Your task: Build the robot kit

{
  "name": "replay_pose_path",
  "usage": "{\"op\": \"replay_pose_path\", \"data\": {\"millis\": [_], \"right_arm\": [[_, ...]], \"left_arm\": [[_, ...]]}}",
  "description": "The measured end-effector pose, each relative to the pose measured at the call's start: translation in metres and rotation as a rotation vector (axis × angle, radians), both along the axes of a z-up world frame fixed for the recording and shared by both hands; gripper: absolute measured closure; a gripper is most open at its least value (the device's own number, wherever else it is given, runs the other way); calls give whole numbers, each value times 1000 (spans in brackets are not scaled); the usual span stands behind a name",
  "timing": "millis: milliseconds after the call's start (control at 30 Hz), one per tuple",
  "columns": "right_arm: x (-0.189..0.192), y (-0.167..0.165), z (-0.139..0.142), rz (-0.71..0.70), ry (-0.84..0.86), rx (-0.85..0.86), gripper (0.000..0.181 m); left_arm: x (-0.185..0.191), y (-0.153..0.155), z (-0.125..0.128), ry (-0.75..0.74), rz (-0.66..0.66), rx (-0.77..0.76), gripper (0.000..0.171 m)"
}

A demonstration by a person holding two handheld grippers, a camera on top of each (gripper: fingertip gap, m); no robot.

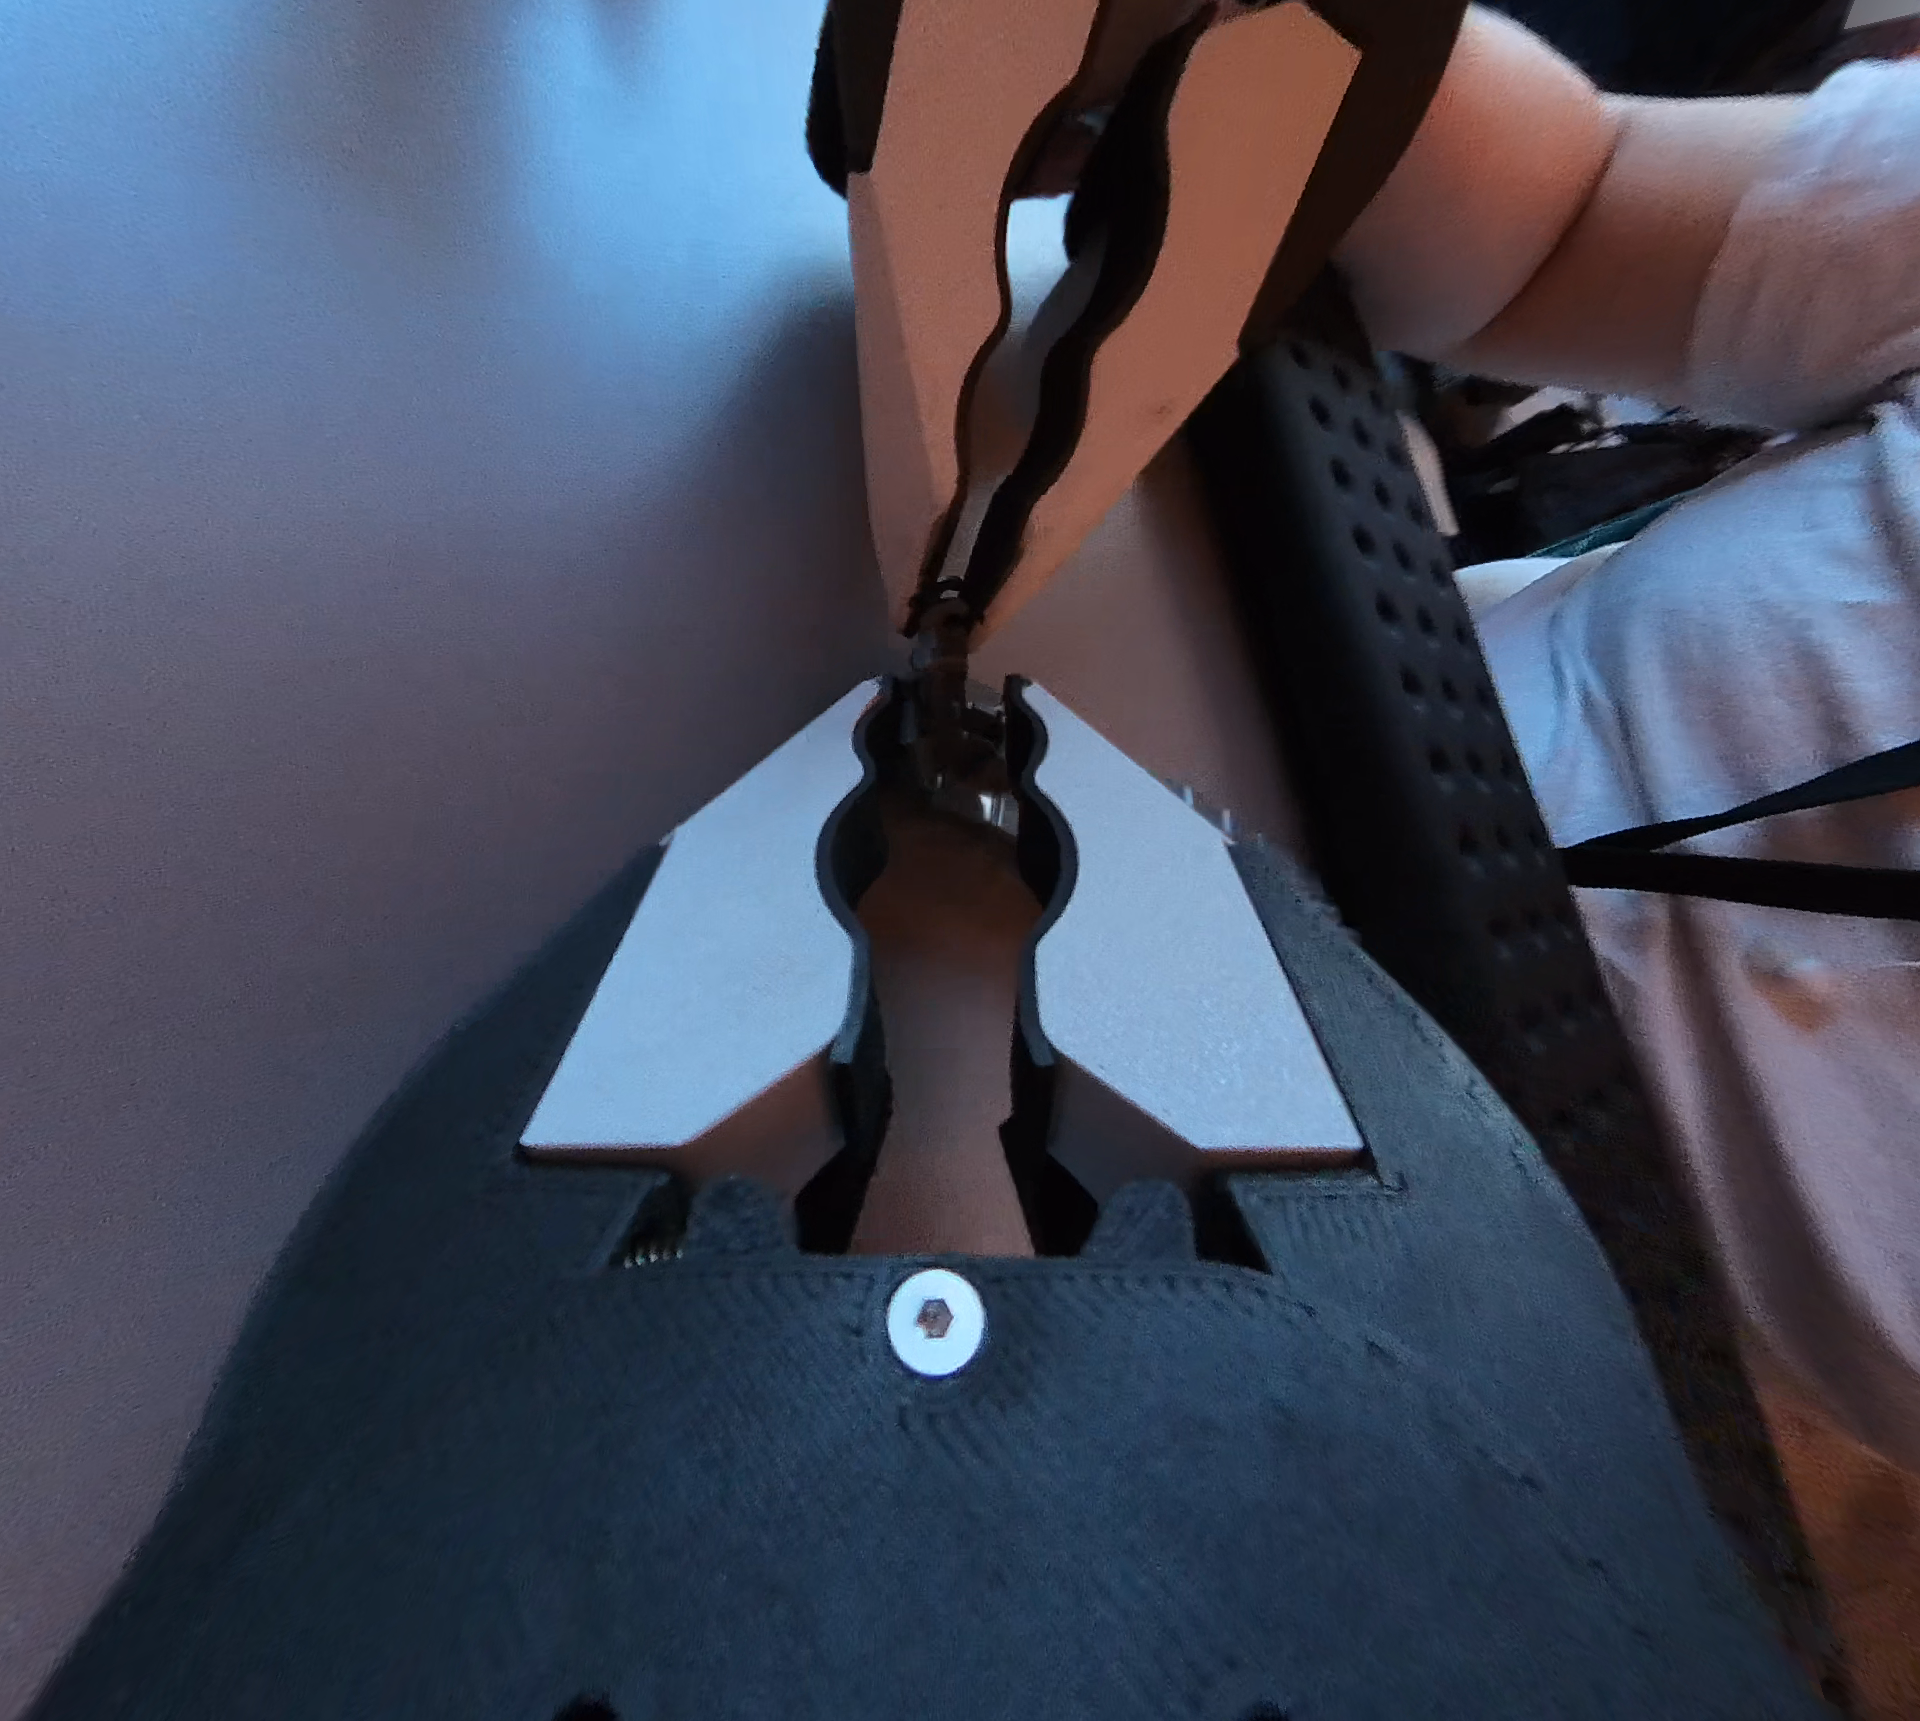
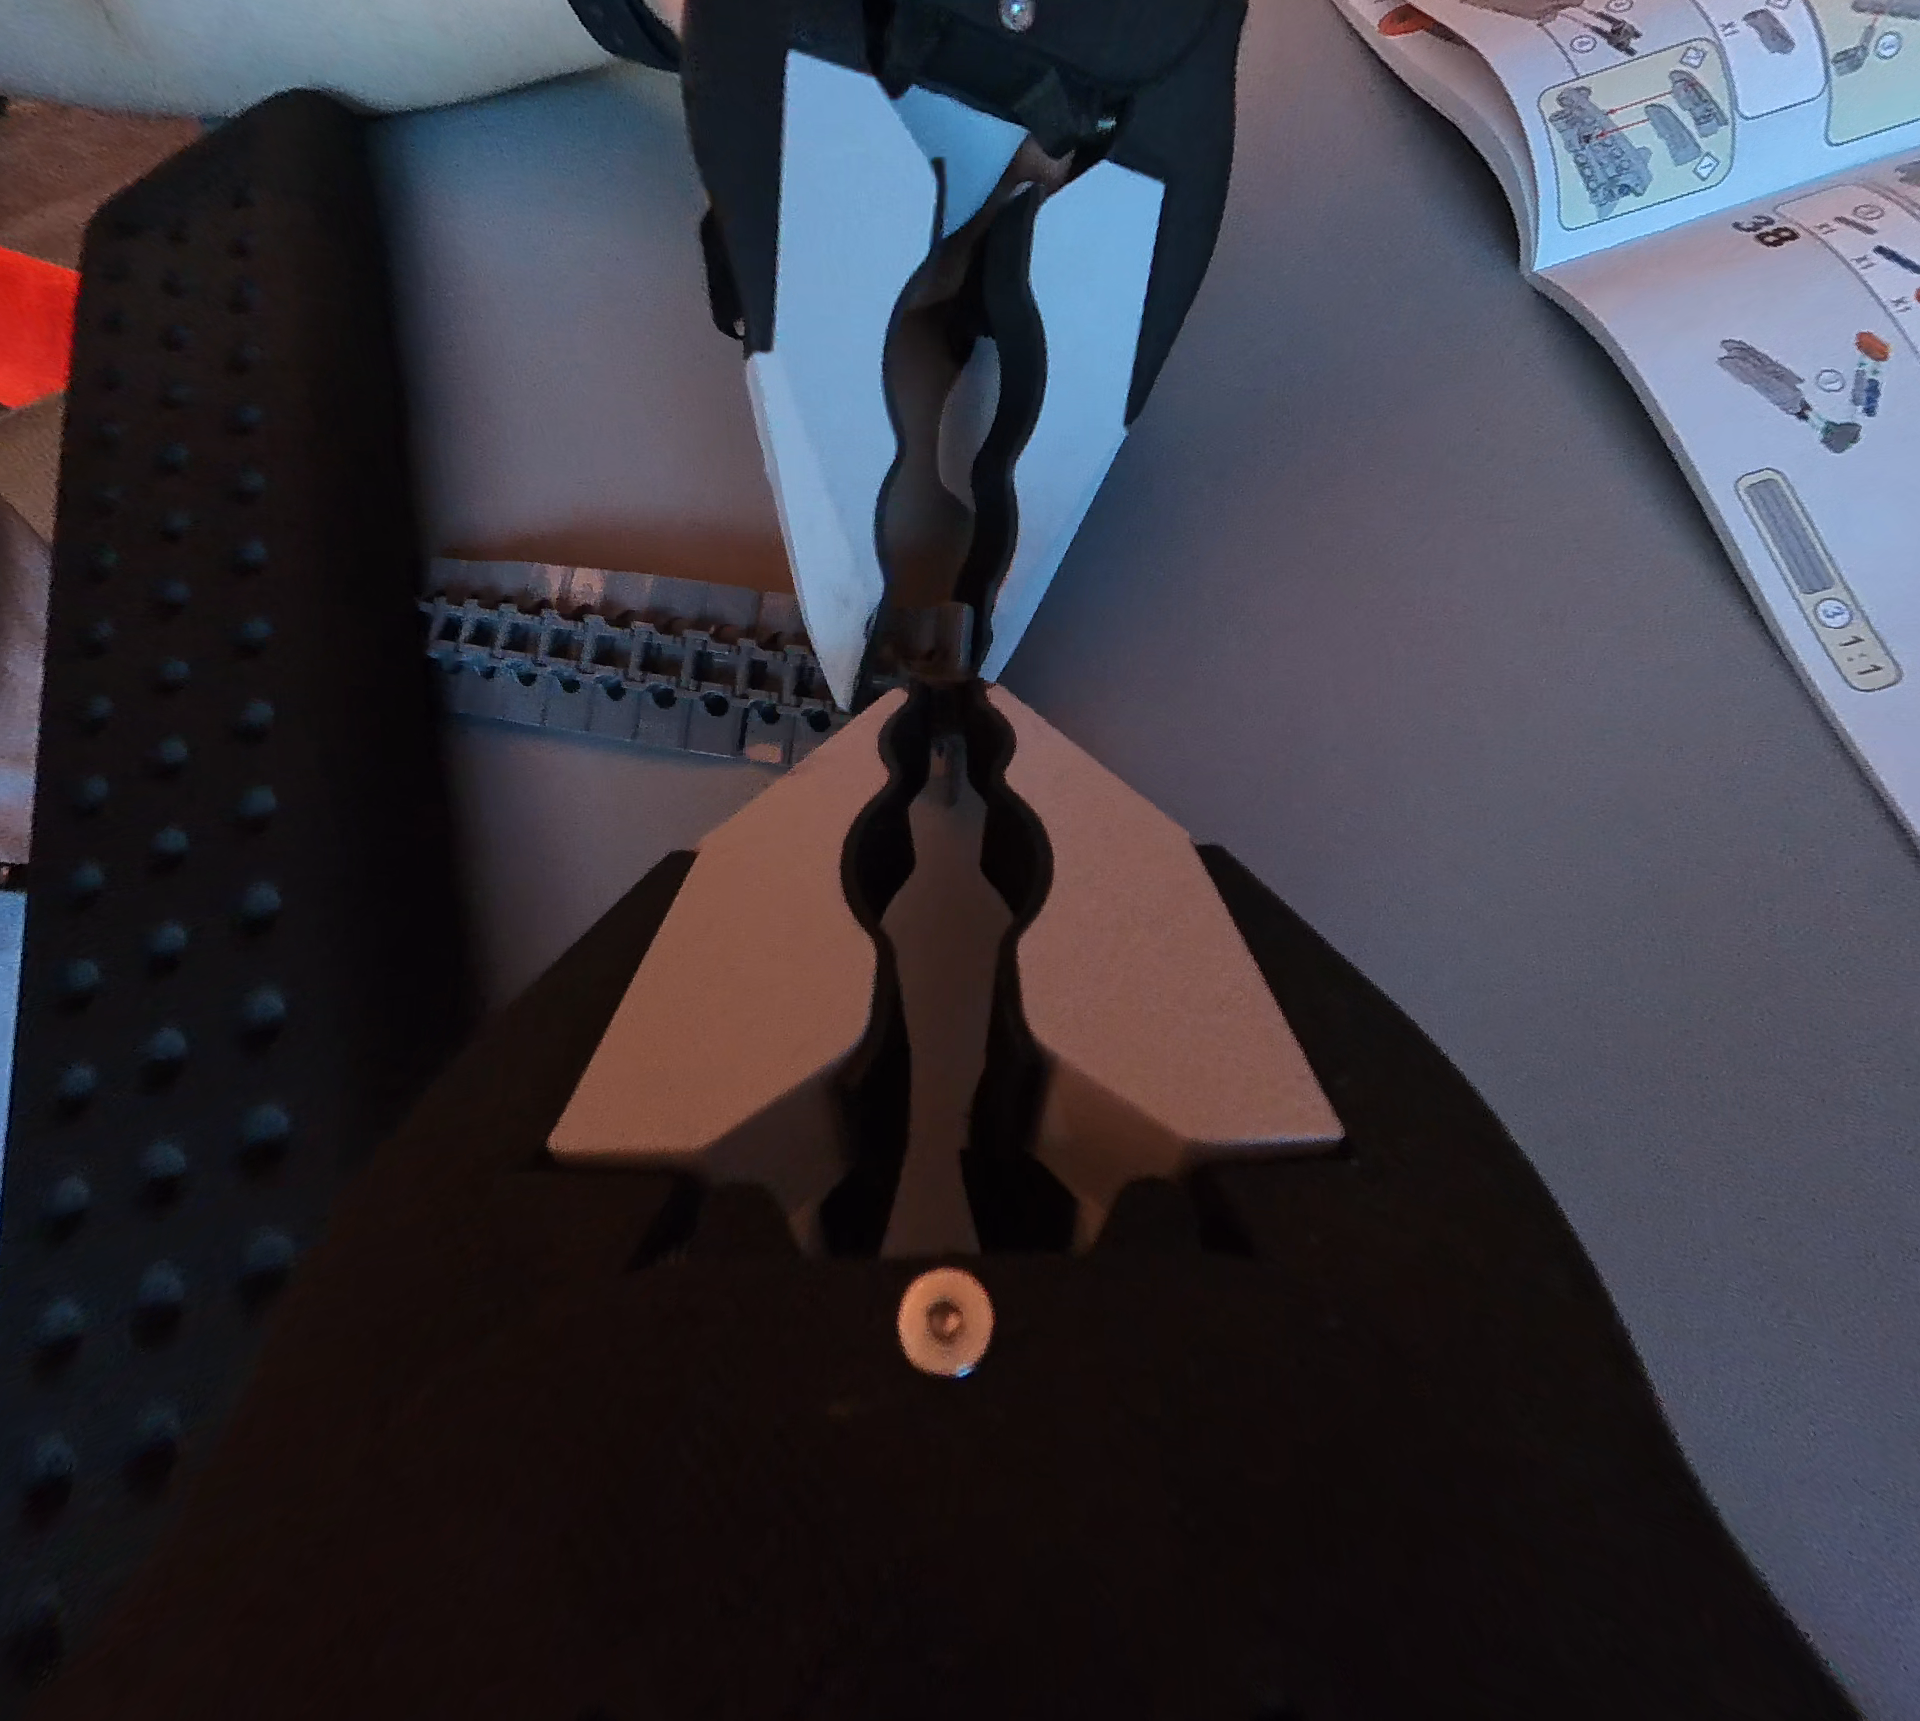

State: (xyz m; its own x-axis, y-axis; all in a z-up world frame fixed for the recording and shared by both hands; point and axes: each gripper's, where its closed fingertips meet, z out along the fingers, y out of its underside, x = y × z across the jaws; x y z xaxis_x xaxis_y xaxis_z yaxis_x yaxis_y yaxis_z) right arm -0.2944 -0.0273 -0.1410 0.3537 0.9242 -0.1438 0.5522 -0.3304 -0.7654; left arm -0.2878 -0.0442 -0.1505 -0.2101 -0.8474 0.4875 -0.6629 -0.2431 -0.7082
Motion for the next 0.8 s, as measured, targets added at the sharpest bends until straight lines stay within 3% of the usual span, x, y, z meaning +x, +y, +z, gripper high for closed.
{"op": "replay_pose_path", "data": {"millis": [333,467,800], "right_arm": [[3,4,-1,-48,-130,276,177],[3,3,0,-62,-169,375,177],[1,-1,1,-59,-103,345,177]], "left_arm": [[2,3,-2,-1,56,50,157],[1,0,-1,-15,48,74,150],[0,1,-5,-14,51,197,154]]}}
